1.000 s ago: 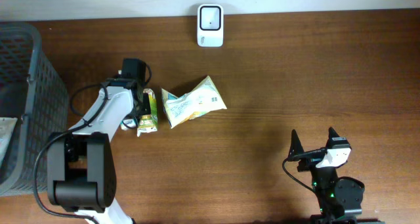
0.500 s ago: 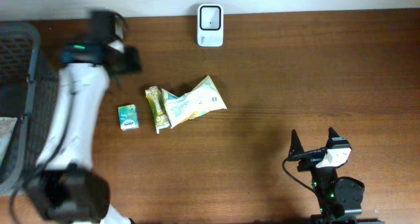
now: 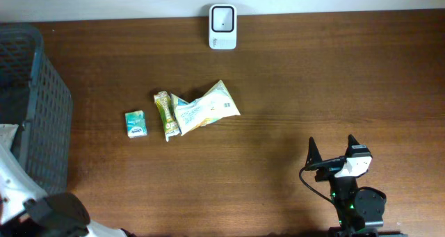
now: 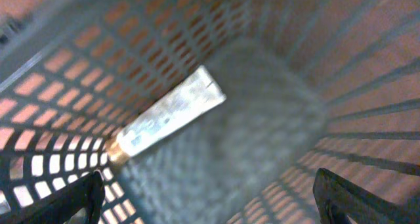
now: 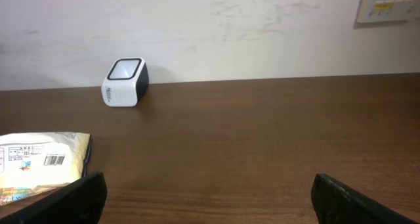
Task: Scan the item barcode
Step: 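Reach the left gripper into the basket and grasp the white conditioner tube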
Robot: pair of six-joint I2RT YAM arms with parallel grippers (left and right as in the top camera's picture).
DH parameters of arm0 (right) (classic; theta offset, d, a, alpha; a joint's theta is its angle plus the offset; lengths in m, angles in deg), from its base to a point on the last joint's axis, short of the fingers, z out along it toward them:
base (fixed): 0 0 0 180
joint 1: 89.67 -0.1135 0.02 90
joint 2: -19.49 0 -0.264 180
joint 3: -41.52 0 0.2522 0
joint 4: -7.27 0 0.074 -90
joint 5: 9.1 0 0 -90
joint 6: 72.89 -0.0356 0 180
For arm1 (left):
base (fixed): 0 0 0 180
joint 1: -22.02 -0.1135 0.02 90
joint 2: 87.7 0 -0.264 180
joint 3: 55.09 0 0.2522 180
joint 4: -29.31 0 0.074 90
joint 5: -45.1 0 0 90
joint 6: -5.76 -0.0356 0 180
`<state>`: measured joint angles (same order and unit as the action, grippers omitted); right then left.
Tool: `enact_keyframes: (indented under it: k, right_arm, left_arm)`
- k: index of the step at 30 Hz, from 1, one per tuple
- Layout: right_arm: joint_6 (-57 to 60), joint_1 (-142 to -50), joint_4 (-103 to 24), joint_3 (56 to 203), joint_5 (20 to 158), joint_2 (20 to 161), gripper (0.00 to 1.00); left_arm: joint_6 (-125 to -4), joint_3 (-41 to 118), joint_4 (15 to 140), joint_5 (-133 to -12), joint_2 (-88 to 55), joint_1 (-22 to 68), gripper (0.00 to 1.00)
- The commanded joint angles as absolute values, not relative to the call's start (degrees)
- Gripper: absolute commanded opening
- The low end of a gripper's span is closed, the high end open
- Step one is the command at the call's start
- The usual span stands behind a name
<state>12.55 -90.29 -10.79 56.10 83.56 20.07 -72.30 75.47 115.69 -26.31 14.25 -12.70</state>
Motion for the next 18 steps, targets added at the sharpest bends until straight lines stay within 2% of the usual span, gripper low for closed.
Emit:
enact_keyframes:
  k: [1,4,7,11,14,18]
  right_arm:
    - [12.4,-90.45,-10.79,55.6,83.89,19.7,0.99]
    - [12.4,-90.45,-10.79,55.6,83.89,19.67,0.99]
    - [12.4,-90.45,-10.79,55.6,83.89,19.67,0.99]
    - [12.4,-90.45,-10.79,55.6,83.89,19.7,0.99]
    - [12.4,-90.45,-10.79,55.6,83.89,19.7,0.99]
    - [12.4,-90.45,-10.79,55.6,83.91,19.7,0.99]
  left_arm:
    - [-72.39,70.81,116.2,-23.36,18.01,-16.0,1.0]
    - [-75.27,62.55,110.47,-22.53,18.43,-19.56,1.0]
    - [-87.47,55.71,102.71,-28.52,18.45,-21.05,1.0]
    - [-102.7,49.15,92.98,-28.63,19.02,-21.53,1.0]
    - [-103.79,47.43,87.28,-28.63,20.42,-22.97,1.0]
    - [-108.38,47.43,86.34,-28.59,23.37,-25.64,0.98]
